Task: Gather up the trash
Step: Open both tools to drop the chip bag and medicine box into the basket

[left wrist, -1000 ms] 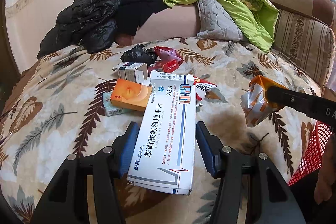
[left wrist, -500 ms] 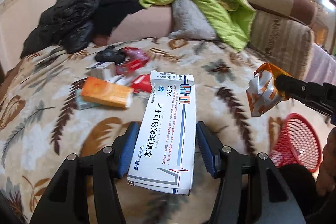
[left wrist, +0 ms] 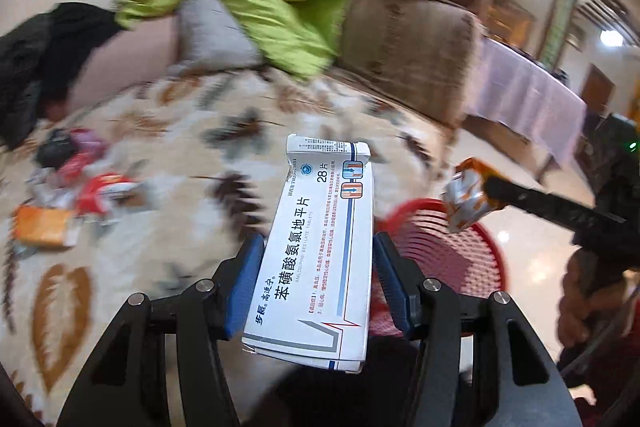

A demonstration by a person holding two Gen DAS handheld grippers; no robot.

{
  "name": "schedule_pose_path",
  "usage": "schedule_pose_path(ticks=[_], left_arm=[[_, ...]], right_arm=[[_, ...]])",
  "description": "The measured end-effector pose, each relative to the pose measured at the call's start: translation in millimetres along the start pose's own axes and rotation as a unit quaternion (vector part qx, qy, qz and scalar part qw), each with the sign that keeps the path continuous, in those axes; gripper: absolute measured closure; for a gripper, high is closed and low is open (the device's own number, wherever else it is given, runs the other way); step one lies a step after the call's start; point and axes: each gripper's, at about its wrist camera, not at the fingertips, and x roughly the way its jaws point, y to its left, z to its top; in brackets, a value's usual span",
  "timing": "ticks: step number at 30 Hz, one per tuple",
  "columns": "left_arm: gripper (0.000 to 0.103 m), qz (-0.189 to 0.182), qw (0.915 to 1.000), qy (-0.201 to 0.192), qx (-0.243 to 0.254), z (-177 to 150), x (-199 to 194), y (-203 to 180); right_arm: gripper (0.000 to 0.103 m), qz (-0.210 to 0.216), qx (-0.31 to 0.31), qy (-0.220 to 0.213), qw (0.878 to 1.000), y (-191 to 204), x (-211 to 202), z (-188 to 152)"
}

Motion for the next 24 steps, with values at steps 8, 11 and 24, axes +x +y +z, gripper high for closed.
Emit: schedule_pose_path(ticks=[8, 11, 24], left_arm=[[0.047, -0.075, 0.9942, 0.071, 0.031, 9, 61, -71], [0.044, -0.092, 0.9908, 0.094, 0.033, 7, 76, -83], [0.038, -0.002, 0.9990, 0.044, -0.001, -7, 28, -15]], right_arm=[[0.072, -0.035, 0.050, 0.010, 0.998, -55, -12, -9], [0.064, -0.049, 0.064, 0.014, 0.997, -64, -12, -10], [0.053, 0.014, 0.013, 0.035, 0.999, 0, 21, -5]])
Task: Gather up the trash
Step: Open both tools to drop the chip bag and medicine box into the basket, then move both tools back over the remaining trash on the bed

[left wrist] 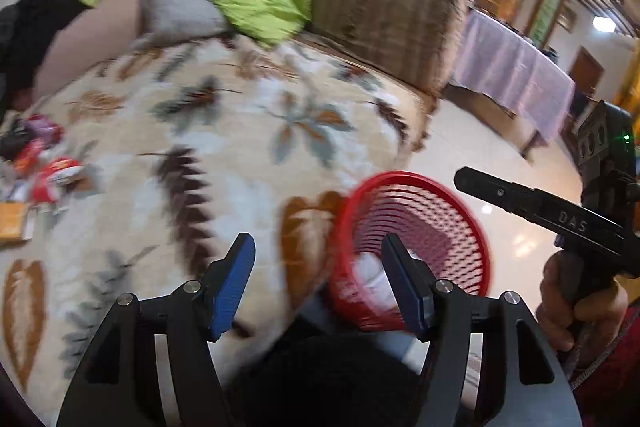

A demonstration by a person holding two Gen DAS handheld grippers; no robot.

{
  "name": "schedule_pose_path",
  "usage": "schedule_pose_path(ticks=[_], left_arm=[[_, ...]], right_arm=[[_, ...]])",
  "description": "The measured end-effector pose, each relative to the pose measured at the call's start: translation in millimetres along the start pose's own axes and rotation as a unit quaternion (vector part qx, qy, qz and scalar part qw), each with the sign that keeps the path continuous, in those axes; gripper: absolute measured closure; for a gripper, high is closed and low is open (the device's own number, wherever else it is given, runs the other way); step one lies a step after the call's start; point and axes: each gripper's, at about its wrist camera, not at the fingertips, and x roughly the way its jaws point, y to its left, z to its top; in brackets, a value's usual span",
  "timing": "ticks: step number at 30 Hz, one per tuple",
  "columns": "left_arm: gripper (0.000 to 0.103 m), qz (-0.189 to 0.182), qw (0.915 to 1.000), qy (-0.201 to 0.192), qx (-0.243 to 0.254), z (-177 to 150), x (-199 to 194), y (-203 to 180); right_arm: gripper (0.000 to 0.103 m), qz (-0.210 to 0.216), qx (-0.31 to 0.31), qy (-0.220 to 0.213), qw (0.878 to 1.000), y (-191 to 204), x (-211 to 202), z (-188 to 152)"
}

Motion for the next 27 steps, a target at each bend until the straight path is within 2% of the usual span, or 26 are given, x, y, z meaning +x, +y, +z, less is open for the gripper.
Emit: schedule_pose_path(ticks=[6, 10, 14, 20, 24, 26, 27], left_arm=[[0.037, 0.050, 0.9971, -0.016, -0.055, -20, -35, 69], [0.037, 0.081, 0.9904, -0.027, -0.109, -34, -55, 120], [0.037, 0.129, 0.9768, -0.048, -0.164, -47, -74, 177], [0.037, 0.182, 0.9476, -0.086, -0.248, -53, -96, 258], [0.037, 0.195, 0.9247, -0.113, -0.307, -46, -97, 309], [0.037, 0.199, 0.9165, -0.114, -0.328, -39, -92, 329], [0.037, 0.190, 0.9150, -0.115, -0.337, -36, -90, 338]], right_arm=[[0.050, 0.042, -0.070, 0.029, 0.996, 68, 35, -9], [0.048, 0.070, -0.112, 0.054, 0.990, 112, 61, -17], [0.046, 0.099, -0.130, 0.087, 0.983, 145, 89, -21], [0.046, 0.149, -0.113, 0.142, 0.972, 189, 148, -11], [0.045, 0.166, -0.057, 0.171, 0.970, 215, 202, -2], [0.044, 0.163, -0.004, 0.190, 0.968, 222, 235, 1], [0.044, 0.165, 0.020, 0.198, 0.966, 225, 248, 1]])
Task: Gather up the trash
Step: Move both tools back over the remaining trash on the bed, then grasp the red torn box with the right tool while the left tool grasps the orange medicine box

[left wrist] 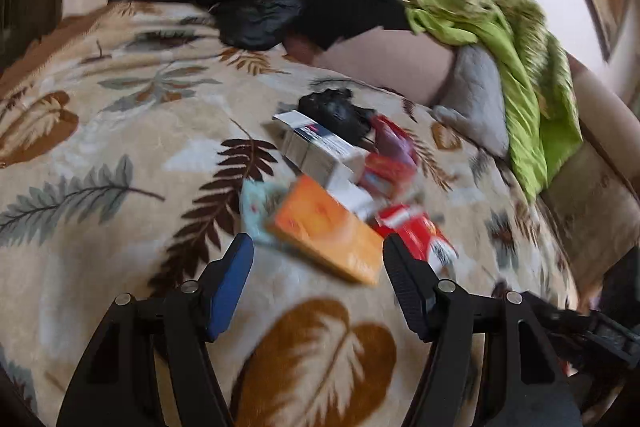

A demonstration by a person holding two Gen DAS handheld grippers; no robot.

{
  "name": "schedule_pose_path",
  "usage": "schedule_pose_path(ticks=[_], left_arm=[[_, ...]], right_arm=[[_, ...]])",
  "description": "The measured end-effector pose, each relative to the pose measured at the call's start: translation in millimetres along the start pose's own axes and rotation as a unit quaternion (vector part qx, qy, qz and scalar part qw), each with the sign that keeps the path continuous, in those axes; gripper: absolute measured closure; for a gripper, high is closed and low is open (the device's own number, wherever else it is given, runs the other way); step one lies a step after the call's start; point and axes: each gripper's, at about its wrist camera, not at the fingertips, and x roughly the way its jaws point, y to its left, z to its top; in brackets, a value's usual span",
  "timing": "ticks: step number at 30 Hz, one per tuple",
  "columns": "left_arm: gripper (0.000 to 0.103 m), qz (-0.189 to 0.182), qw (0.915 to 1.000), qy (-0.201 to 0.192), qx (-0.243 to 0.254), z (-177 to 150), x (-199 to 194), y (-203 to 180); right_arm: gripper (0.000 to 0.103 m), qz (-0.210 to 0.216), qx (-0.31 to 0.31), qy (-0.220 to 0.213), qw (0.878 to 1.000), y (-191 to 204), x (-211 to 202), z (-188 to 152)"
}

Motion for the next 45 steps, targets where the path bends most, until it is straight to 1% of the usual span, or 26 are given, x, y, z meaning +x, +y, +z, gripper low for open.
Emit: schedule_pose_path(ticks=[2, 5, 7, 9, 10, 12, 13, 14, 15, 17, 19, 21, 24, 25, 26, 27, 28, 31, 33, 34, 35, 37, 40, 42, 44, 45], left_arm=[[0.037, -0.009, 0.9999, 0.001, -0.011, 11, 12, 3], [0.037, -0.009, 0.9998, 0.017, 0.000, 17, 35, 7], [0.037, -0.010, 0.9996, 0.027, 0.007, 14, 49, 12], [0.037, -0.021, 0.9984, 0.051, 0.007, 16, 65, 15], [0.037, -0.028, 0.9981, 0.053, 0.010, 16, 66, 14], [0.037, -0.030, 0.9979, 0.049, 0.029, 19, 68, 10], [0.037, -0.033, 0.9975, 0.051, 0.036, 18, 69, 9], [0.040, -0.039, 0.9971, 0.055, 0.037, 17, 70, 9], [0.052, -0.047, 0.9961, 0.064, 0.037, 15, 72, 10], [0.061, -0.058, 0.9940, 0.079, 0.048, 10, 70, 7], [0.062, -0.061, 0.9922, 0.089, 0.064, 2, 61, 1], [0.062, -0.076, 0.9887, 0.102, 0.080, -12, 47, -5], [0.061, -0.089, 0.9833, 0.121, 0.102, -32, 27, -12], [0.059, -0.094, 0.9807, 0.131, 0.110, -38, 21, -14], [0.049, -0.098, 0.9781, 0.140, 0.118, -42, 17, -15], [0.043, -0.094, 0.9769, 0.142, 0.130, -46, 11, -17], [0.042, -0.082, 0.9781, 0.129, 0.141, -46, 4, -19], [0.036, -0.049, 0.9800, 0.065, 0.181, -36, -14, -28], [0.026, -0.054, 0.9806, 0.045, 0.183, -31, -13, -32], [0.025, -0.062, 0.9790, 0.045, 0.189, -30, -6, -37], [0.025, -0.056, 0.9770, 0.048, 0.200, -30, 3, -41], [0.025, -0.021, 0.9684, 0.066, 0.240, -35, 24, -51], [0.025, 0.012, 0.9593, 0.090, 0.267, -45, 45, -58], [0.025, 0.032, 0.9543, 0.090, 0.283, -52, 50, -57], [0.025, 0.047, 0.9532, 0.094, 0.284, -55, 56, -57], [0.035, 0.048, 0.9558, 0.100, 0.272, -54, 61, -53]], right_arm=[[0.044, -0.008, 0.030, 0.001, 1.000, -1, 27, 12], [0.044, -0.026, 0.035, -0.004, 0.999, -5, 52, 24], [0.044, -0.038, 0.036, 0.006, 0.999, -14, 70, 28], [0.046, -0.015, 0.065, 0.021, 0.998, -23, 85, 34], [0.050, -0.012, 0.061, 0.012, 0.998, -20, 87, 38], [0.078, -0.016, 0.039, -0.006, 0.999, -14, 87, 44], [0.082, -0.011, 0.040, -0.006, 0.999, -14, 88, 45], [0.087, -0.004, 0.047, -0.006, 0.999, -14, 88, 45], [0.089, -0.002, 0.048, -0.008, 0.999, -14, 86, 45], [0.092, 0.002, 0.044, -0.012, 0.999, -10, 84, 45], [0.094, 0.007, 0.033, -0.021, 0.999, -5, 75, 44], [0.096, 0.006, 0.011, -0.035, 0.999, 3, 68, 45], [0.096, -0.005, -0.017, -0.051, 0.999, 8, 51, 42], [0.096, -0.006, -0.022, -0.054, 0.998, 7, 47, 41], [0.096, -0.006, -0.025, -0.056, 0.998, 7, 42, 40], [0.096, -0.006, -0.027, -0.061, 0.998, 6, 38, 41], [0.096, -0.006, -0.030, -0.064, 0.997, 6, 34, 41], [0.096, -0.010, -0.038, -0.083, 0.996, 5, 22, 44], [0.096, -0.008, -0.037, -0.088, 0.995, 4, 17, 44], [0.096, -0.006, -0.037, -0.089, 0.995, 4, 16, 44], [0.096, -0.004, -0.040, -0.089, 0.995, 5, 16, 45], [0.096, -0.005, -0.046, -0.094, 0.995, 8, 14, 44], [0.096, -0.007, -0.063, -0.101, 0.993, 14, 11, 42], [0.096, -0.005, -0.067, -0.102, 0.993, 16, 11, 42], [0.096, -0.003, -0.070, -0.099, 0.993, 18, 12, 40], [0.096, -0.002, -0.071, -0.098, 0.993, 19, 13, 40]])
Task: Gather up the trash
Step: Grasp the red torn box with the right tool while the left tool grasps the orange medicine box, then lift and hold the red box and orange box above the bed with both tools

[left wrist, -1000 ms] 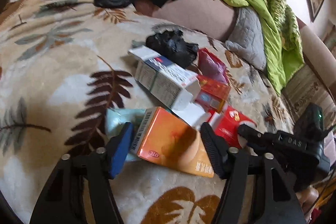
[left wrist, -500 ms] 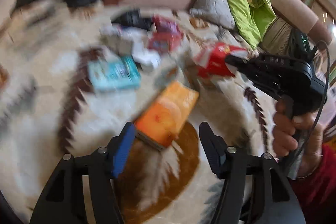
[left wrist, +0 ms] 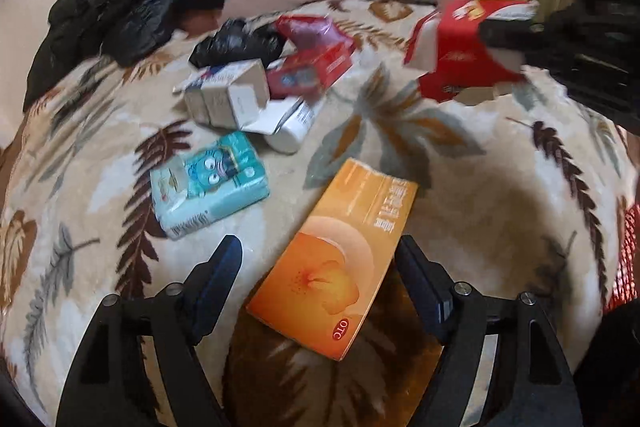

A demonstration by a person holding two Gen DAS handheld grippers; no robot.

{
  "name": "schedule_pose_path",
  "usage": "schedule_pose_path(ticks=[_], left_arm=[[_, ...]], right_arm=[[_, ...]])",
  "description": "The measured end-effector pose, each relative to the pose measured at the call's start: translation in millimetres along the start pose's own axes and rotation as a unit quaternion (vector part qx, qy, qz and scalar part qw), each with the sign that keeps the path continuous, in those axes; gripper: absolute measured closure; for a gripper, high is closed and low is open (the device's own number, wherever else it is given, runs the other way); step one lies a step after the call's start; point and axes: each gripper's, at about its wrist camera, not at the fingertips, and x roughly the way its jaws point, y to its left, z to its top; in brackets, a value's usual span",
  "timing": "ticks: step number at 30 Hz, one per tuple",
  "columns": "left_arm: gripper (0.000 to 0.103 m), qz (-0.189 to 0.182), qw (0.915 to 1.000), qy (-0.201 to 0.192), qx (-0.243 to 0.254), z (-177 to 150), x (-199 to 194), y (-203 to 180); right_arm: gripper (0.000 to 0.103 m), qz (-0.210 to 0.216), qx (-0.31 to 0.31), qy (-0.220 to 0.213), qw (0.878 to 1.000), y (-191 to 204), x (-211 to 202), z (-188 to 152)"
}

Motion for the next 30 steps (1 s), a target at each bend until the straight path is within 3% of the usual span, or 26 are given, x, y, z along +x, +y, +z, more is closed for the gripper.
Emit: schedule_pose_path(ticks=[2, 4, 9, 17, 21, 27, 30], left_arm=[[0.040, -0.003, 0.9997, 0.010, -0.023, -1, 8, 4], [0.041, -0.003, 0.9996, 0.002, -0.029, -1, 8, 4], [0.057, -0.006, 0.9983, -0.022, -0.053, -1, -4, 7], [0.057, -0.018, 0.9890, -0.104, -0.103, -6, -51, 7], [0.057, -0.028, 0.9839, -0.125, -0.124, -17, -75, 2], [0.057, -0.026, 0.9827, -0.148, -0.108, -45, -115, -27], [0.057, -0.027, 0.9844, -0.147, -0.093, -57, -122, -43]], right_arm=[[0.096, 0.001, -0.003, 0.003, 1.000, 2, 2, -1], [0.096, 0.001, -0.007, 0.004, 1.000, 5, 2, -2], [0.096, 0.003, -0.031, -0.007, 0.999, 15, -11, -7], [0.096, -0.007, -0.063, -0.042, 0.997, 25, -56, -29], [0.096, -0.015, -0.077, -0.039, 0.996, 24, -81, -52], [0.096, -0.035, -0.109, -0.039, 0.993, 19, -115, -78], [0.096, -0.037, -0.097, -0.038, 0.994, 8, -125, -81]])
